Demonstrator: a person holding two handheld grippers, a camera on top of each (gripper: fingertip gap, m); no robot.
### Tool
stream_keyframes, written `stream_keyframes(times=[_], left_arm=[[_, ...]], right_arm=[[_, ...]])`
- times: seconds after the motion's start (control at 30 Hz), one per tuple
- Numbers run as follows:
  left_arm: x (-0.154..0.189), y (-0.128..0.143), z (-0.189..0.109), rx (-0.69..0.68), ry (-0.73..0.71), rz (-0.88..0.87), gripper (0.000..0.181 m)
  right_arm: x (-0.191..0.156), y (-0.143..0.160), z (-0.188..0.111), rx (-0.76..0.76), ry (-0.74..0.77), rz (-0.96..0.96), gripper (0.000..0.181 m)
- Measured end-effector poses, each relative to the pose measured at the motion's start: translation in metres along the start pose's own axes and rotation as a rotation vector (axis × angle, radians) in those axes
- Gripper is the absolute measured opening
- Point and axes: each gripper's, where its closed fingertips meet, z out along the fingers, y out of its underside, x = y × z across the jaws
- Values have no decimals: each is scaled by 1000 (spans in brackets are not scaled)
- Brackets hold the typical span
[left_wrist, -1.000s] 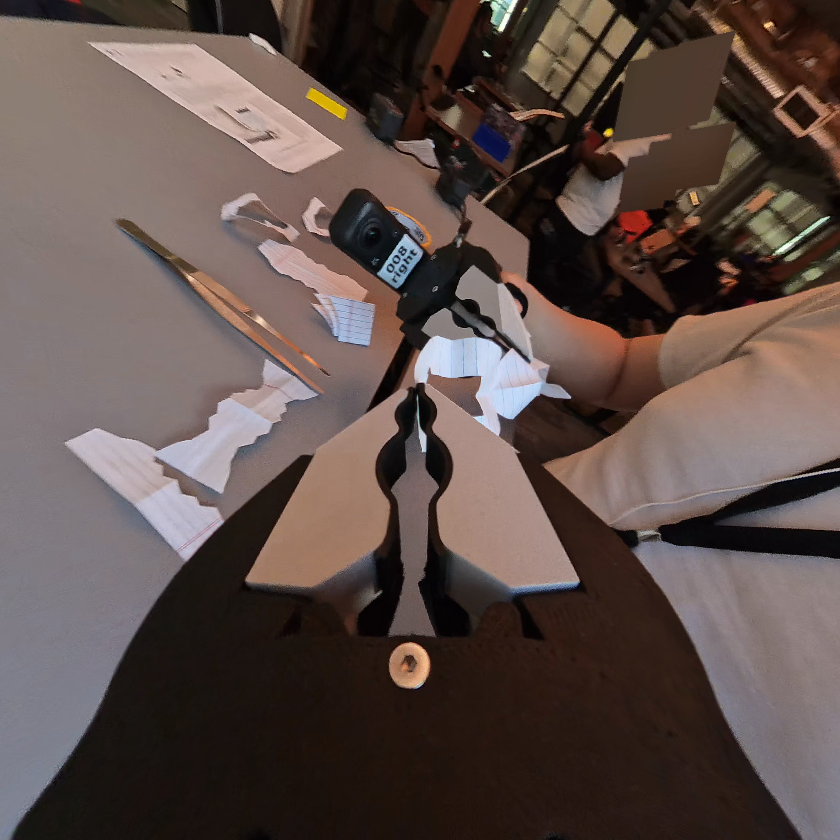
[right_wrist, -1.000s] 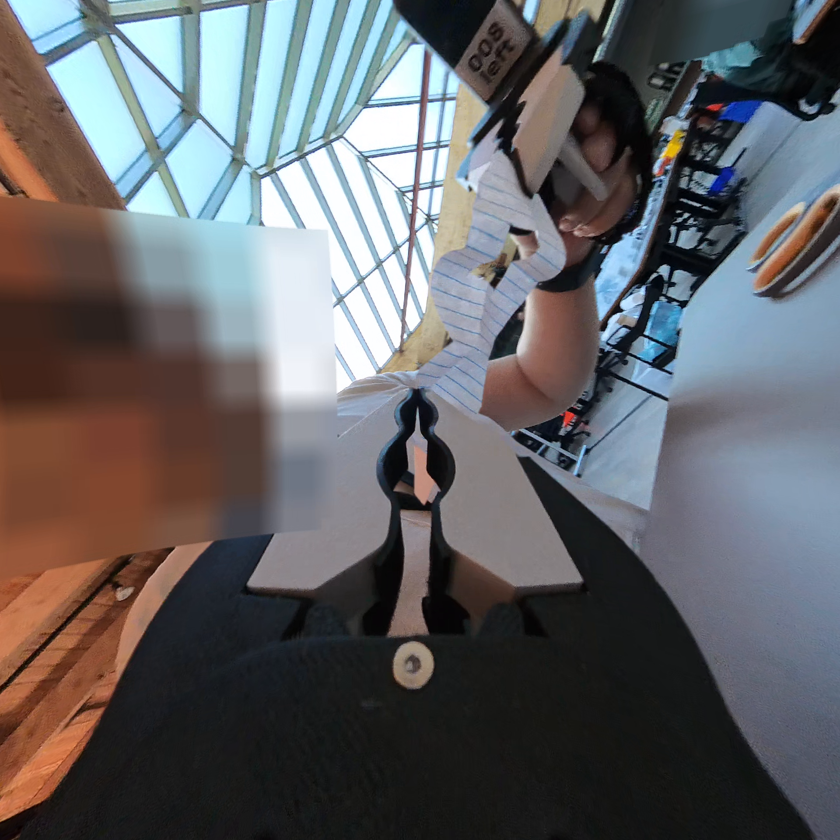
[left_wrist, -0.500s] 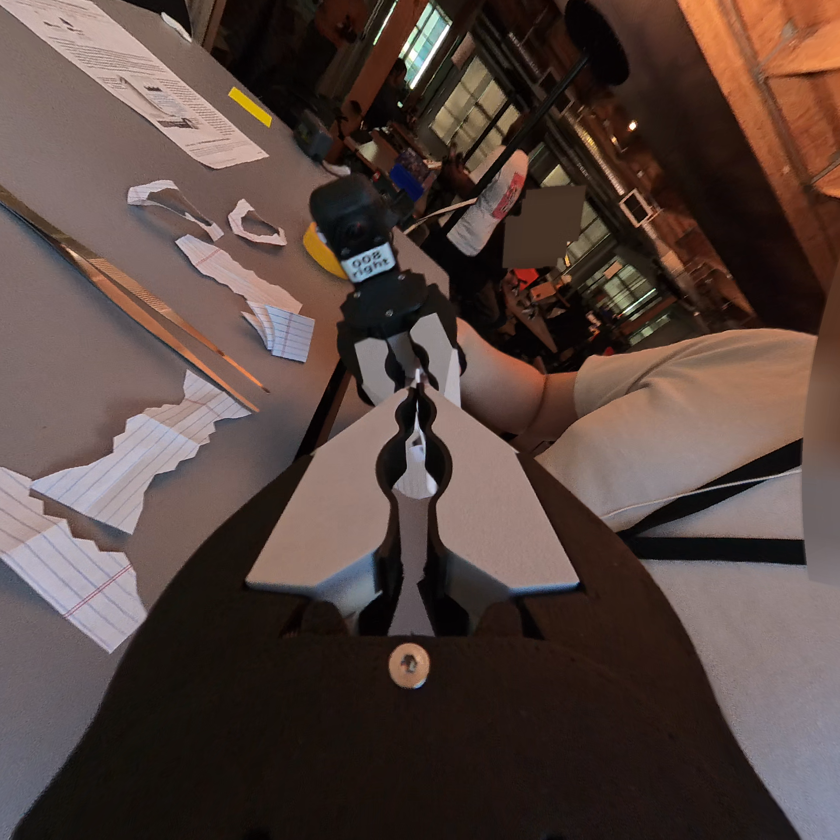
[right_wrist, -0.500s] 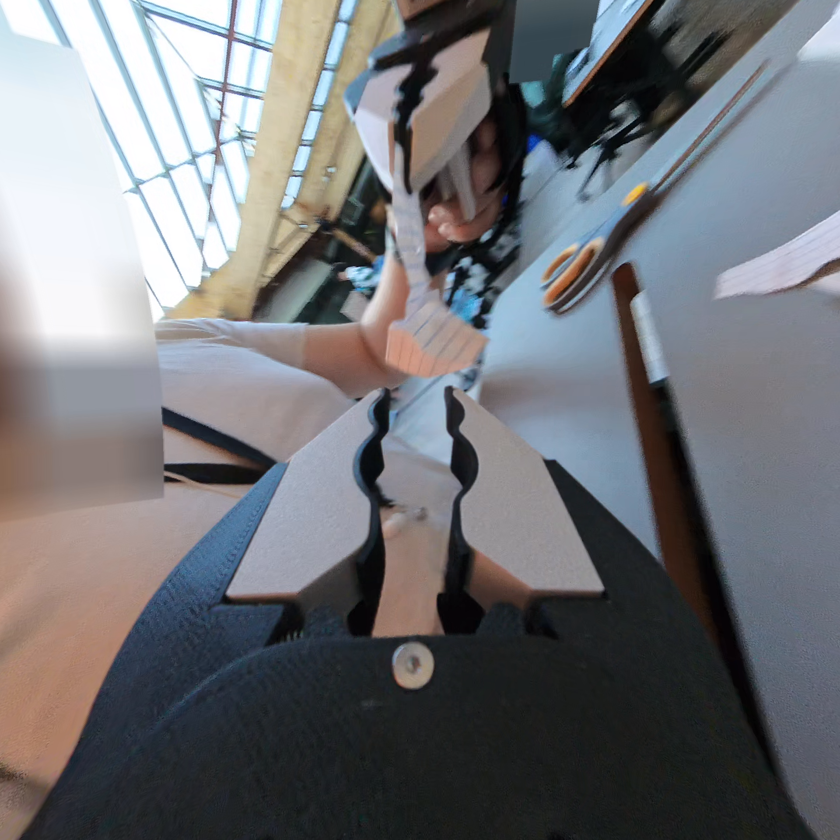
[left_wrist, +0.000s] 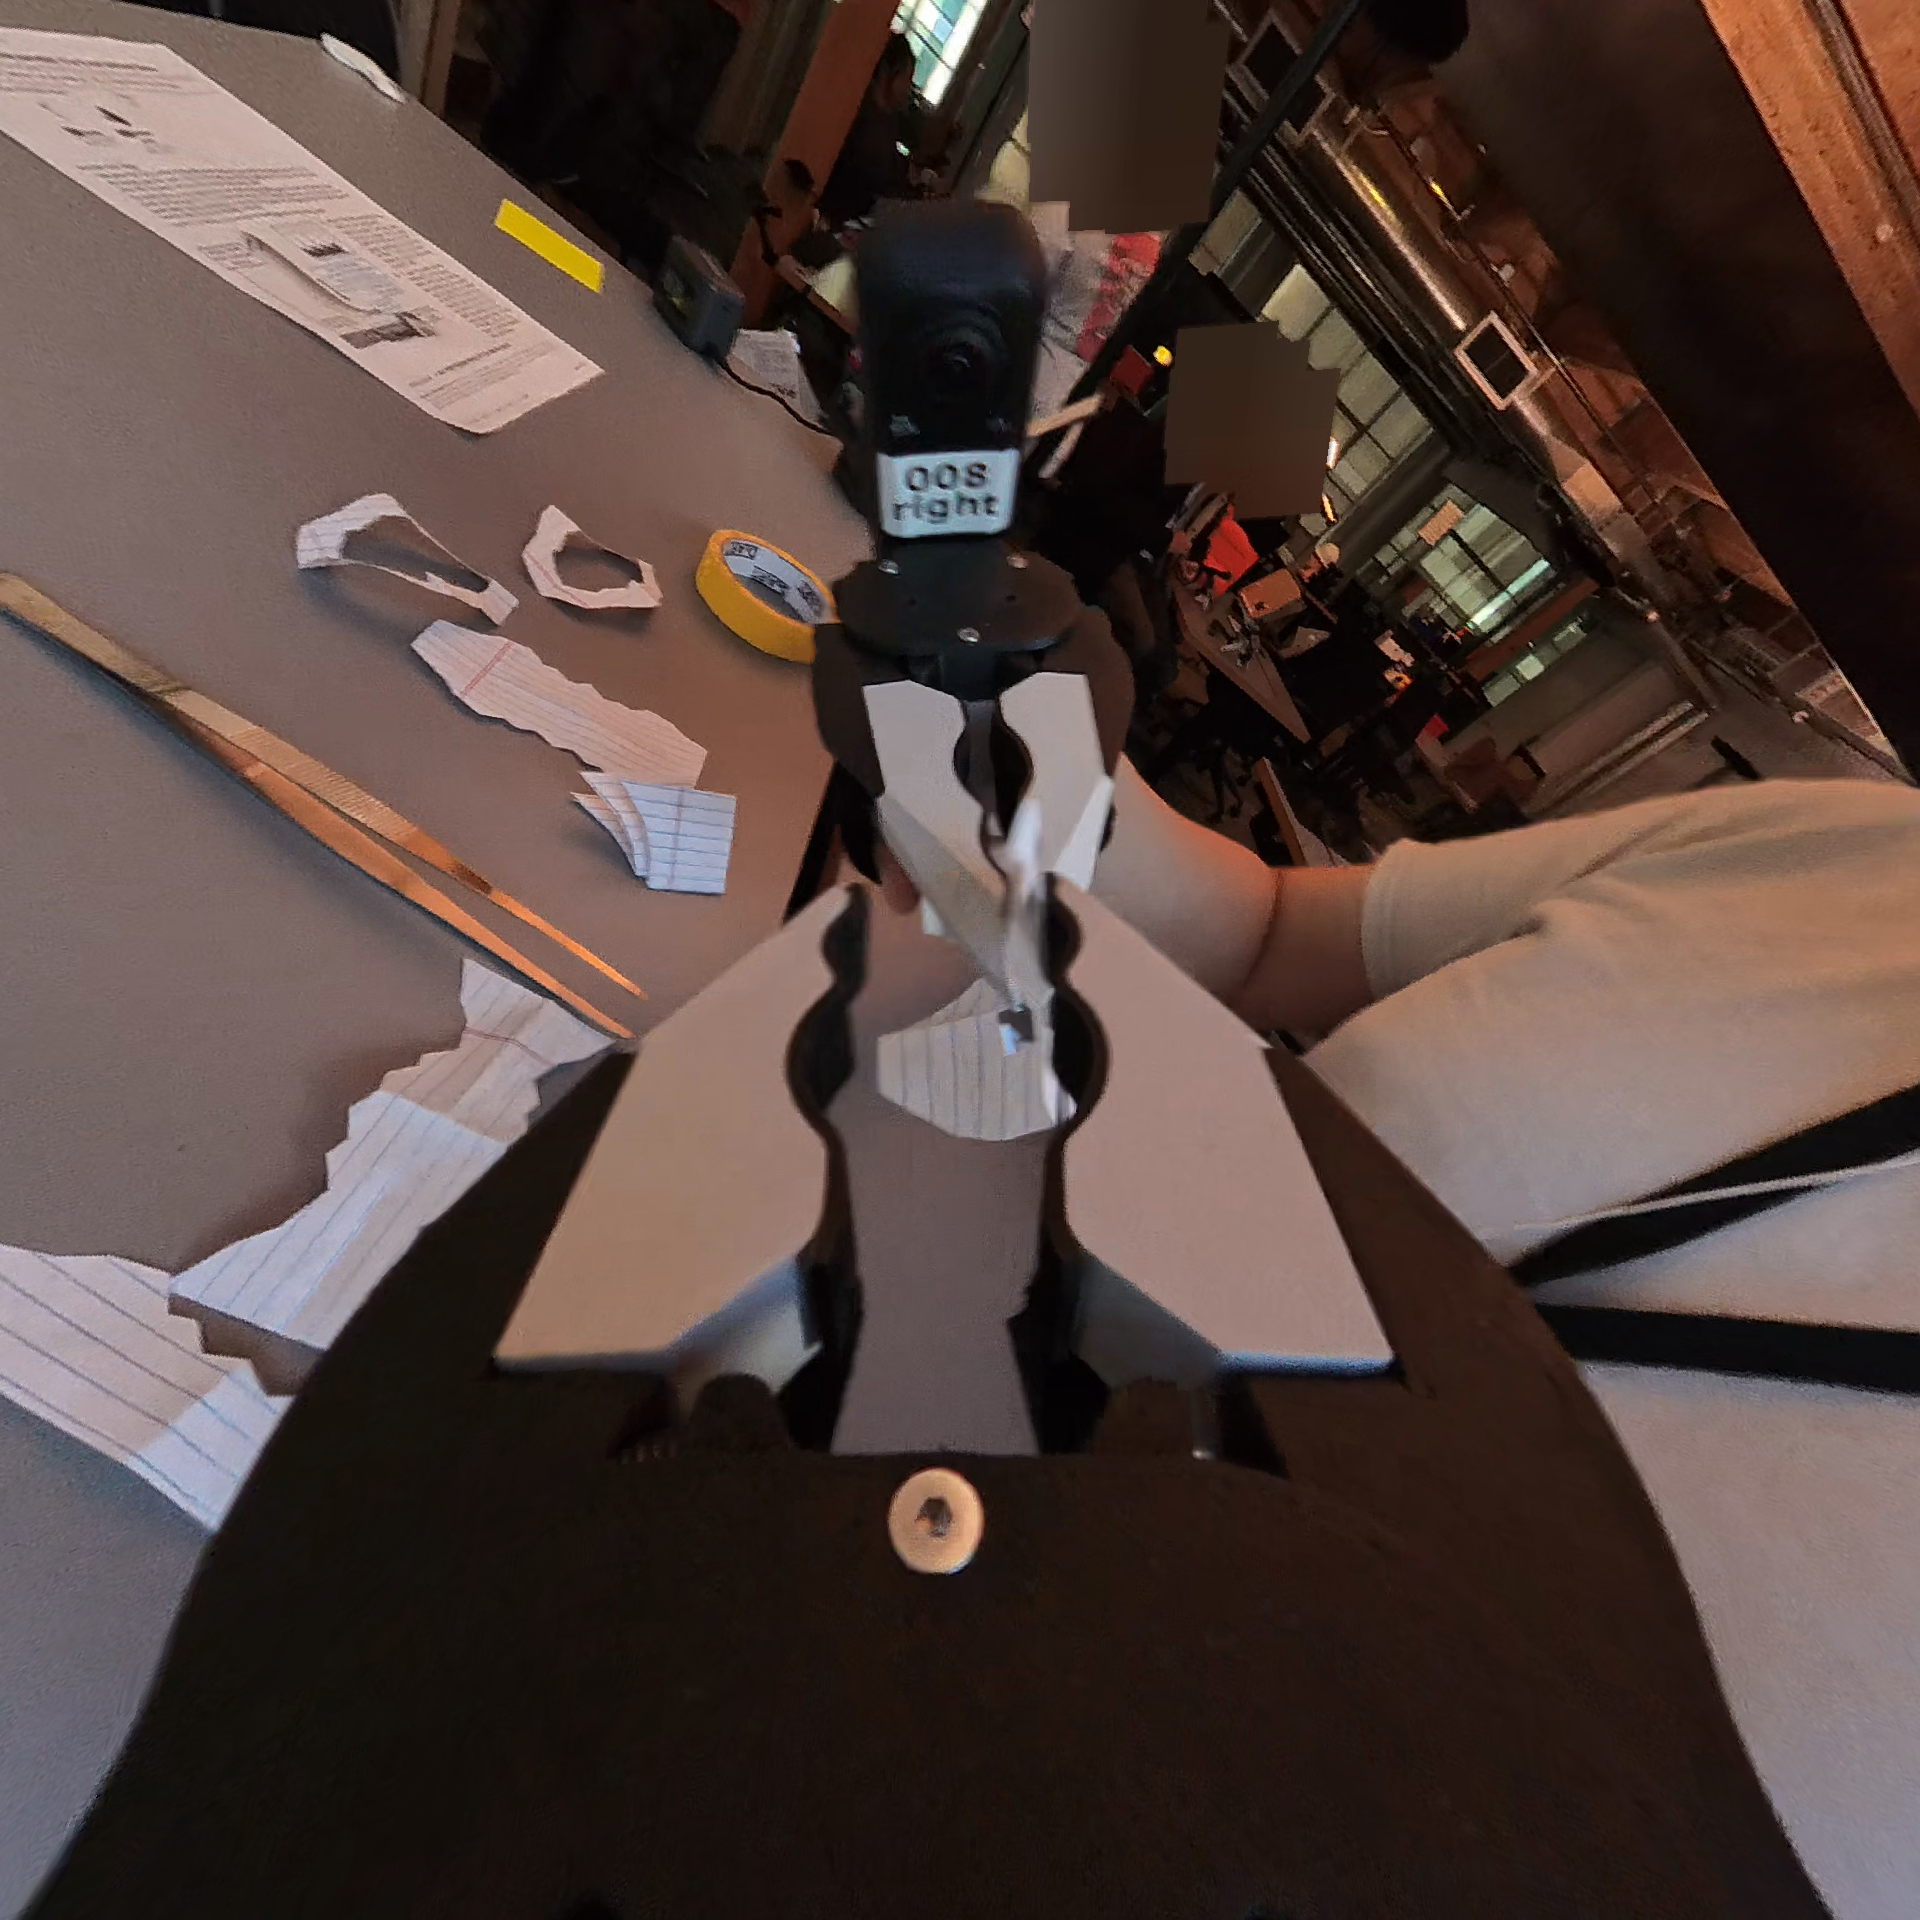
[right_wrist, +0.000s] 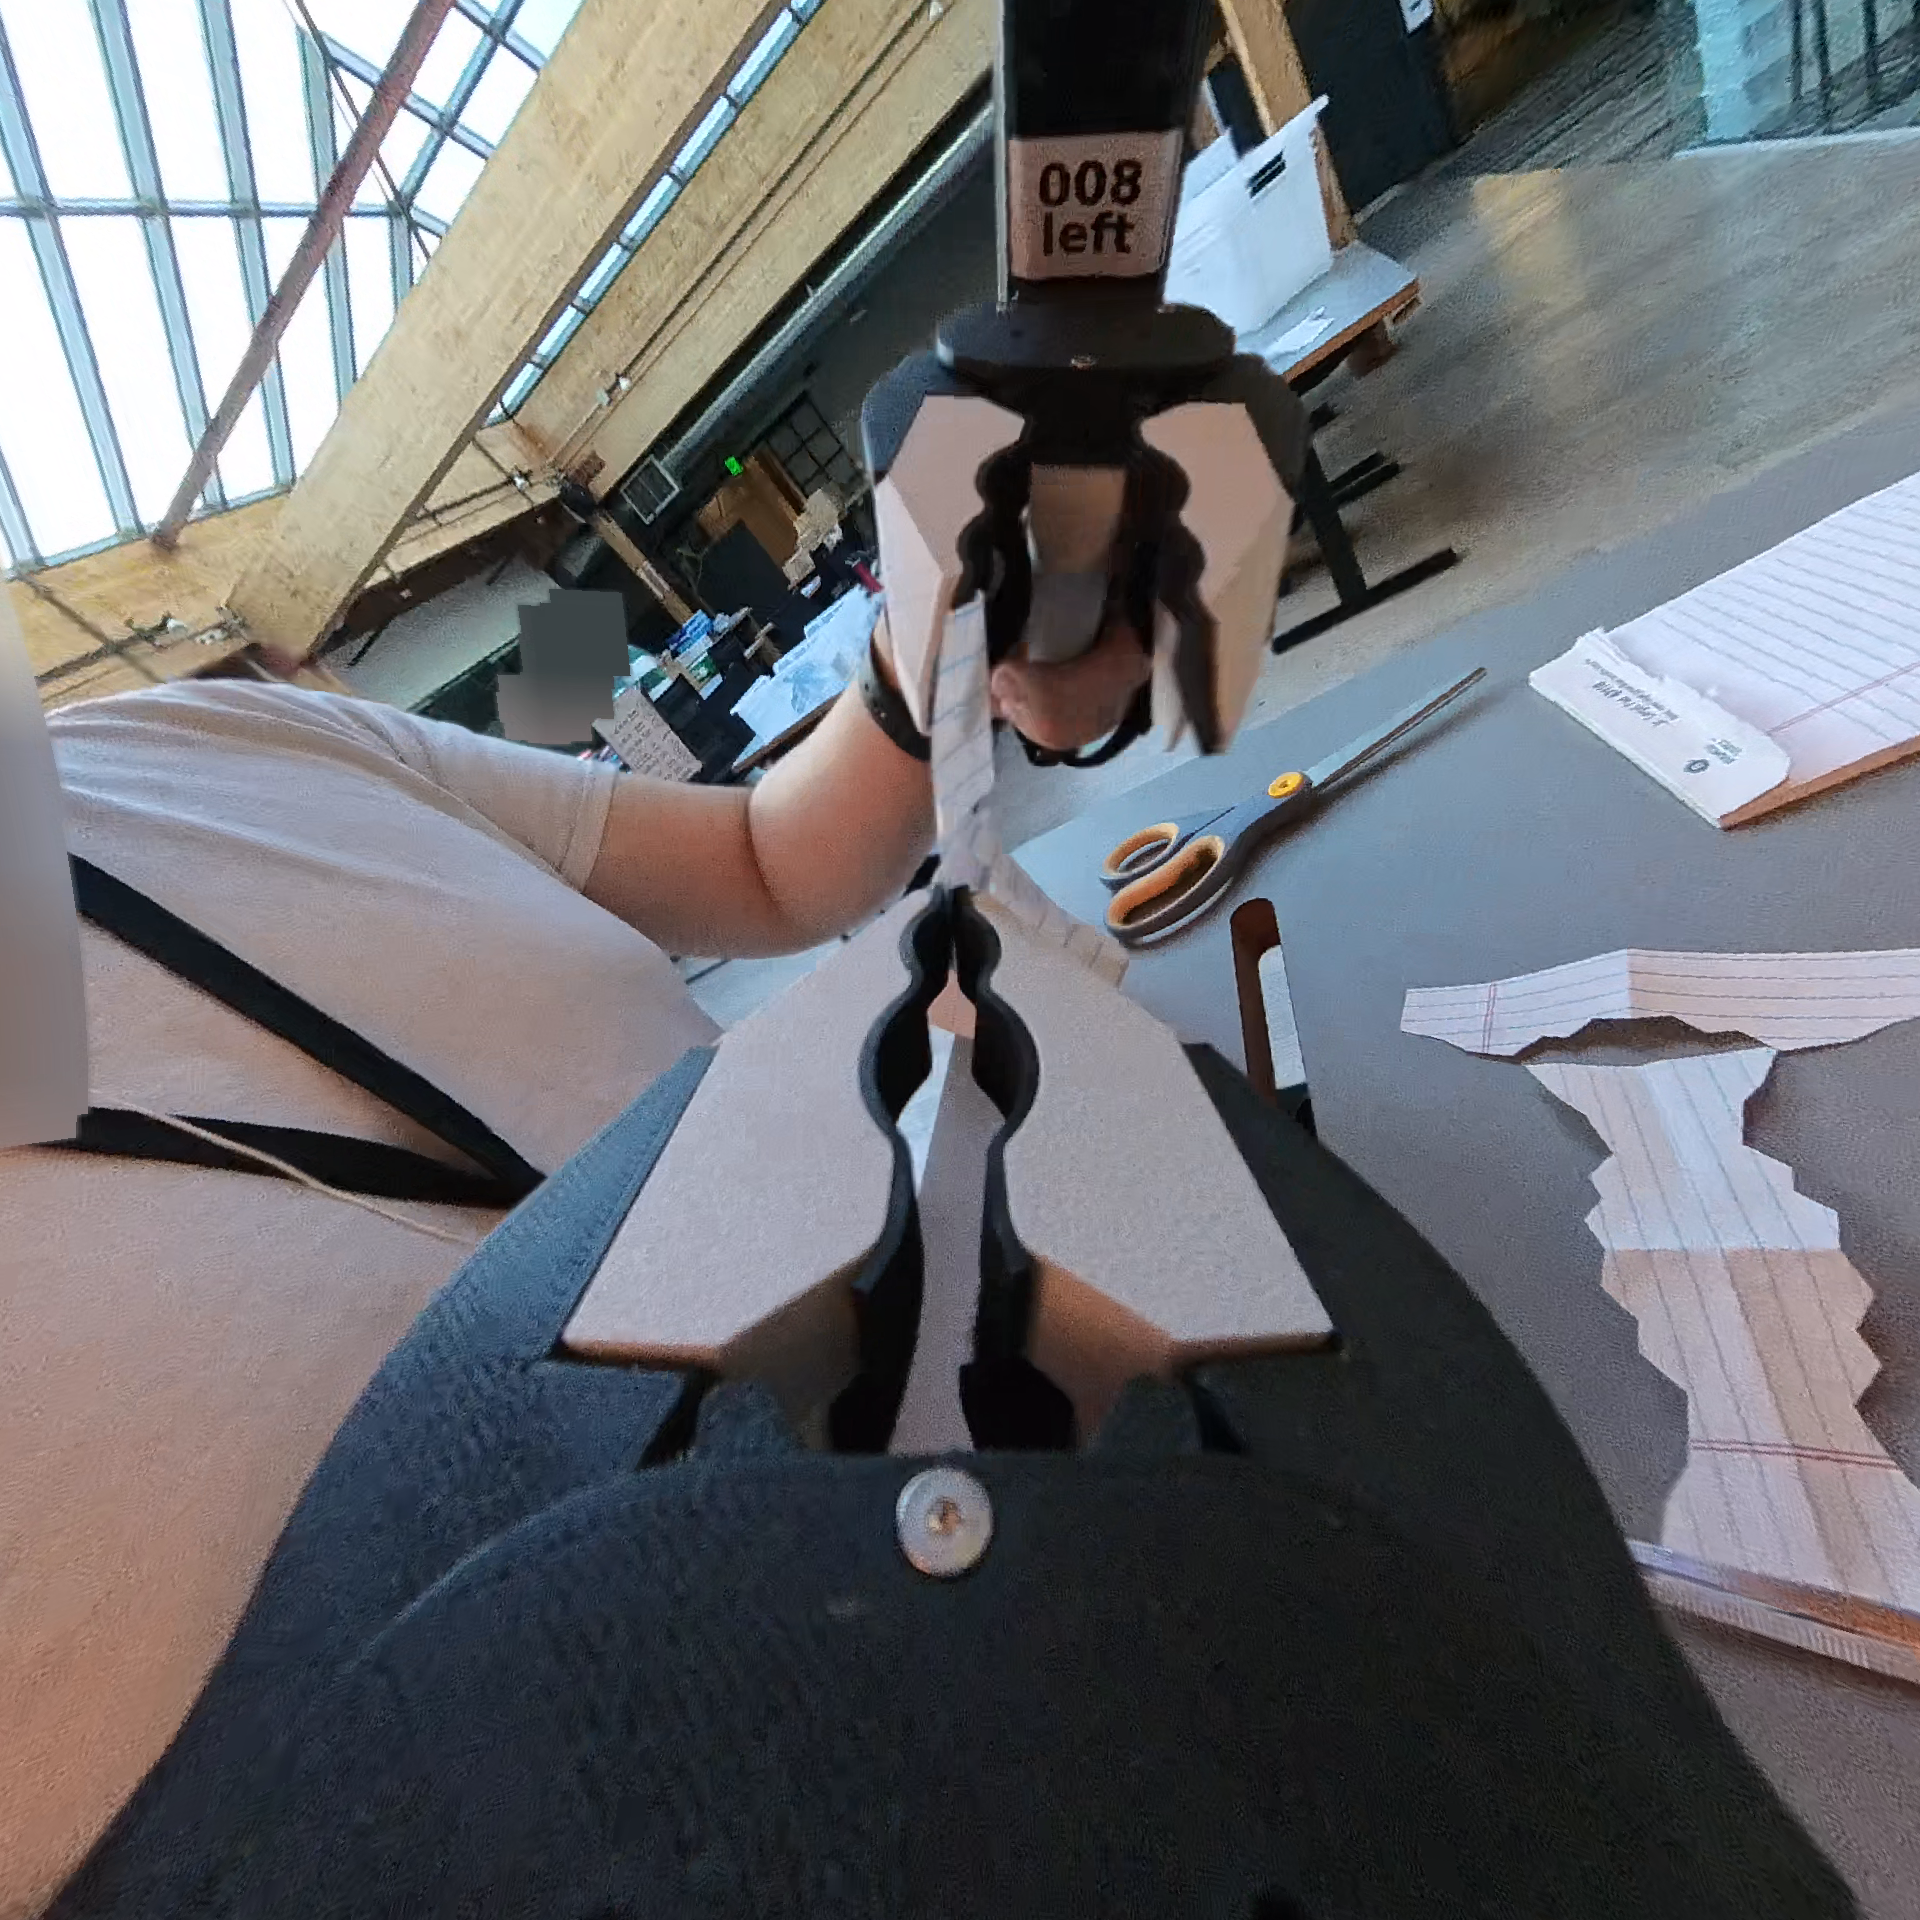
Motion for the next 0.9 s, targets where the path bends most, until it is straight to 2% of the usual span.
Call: stream_keyframes(times=[0.03, 0.1, 0.23, 0.33, 0.5, 0.57, 0.63, 0.7, 0.8, 0.83, 0.9], left_arm=[[-7, -4, 0, 25, -21, -11, 54], [-10, -13, 0, 116, 14, -56, 75], [1, -20, 20, 243, 244, -246, 81], [3, -19, 37, 259, 325, -359, 72], [25, -8, 62, 148, 496, -496, 72], [36, -9, 67, 125, 576, -516, 66], [42, -9, 71, 116, 623, -505, 54], [44, -12, 72, 132, 657, -470, 31], [39, -18, 71, 181, 639, -377, 4], [36, -18, 71, 187, 608, -336, 3], [31, -17, 73, 178, 533, -217, 19]], right_arm=[[-1, -6, -5, 46, 27, -22, 0], [-4, -18, -19, 134, 112, -133, 0], [-13, -35, -50, 234, 355, -377, 0], [-22, -44, -69, 289, 495, -488, 0], [-40, -52, -86, 389, 611, -605, 0], [-40, -51, -88, 390, 658, -625, 0], [-42, -50, -89, 412, 668, -607, 0], [-42, -49, -92, 451, 670, -562, 0], [-40, -47, -102, 527, 669, -417, 0], [-42, -47, -106, 557, 646, -353, 0], [-46, -45, -113, 618, 588, -225, 0]])
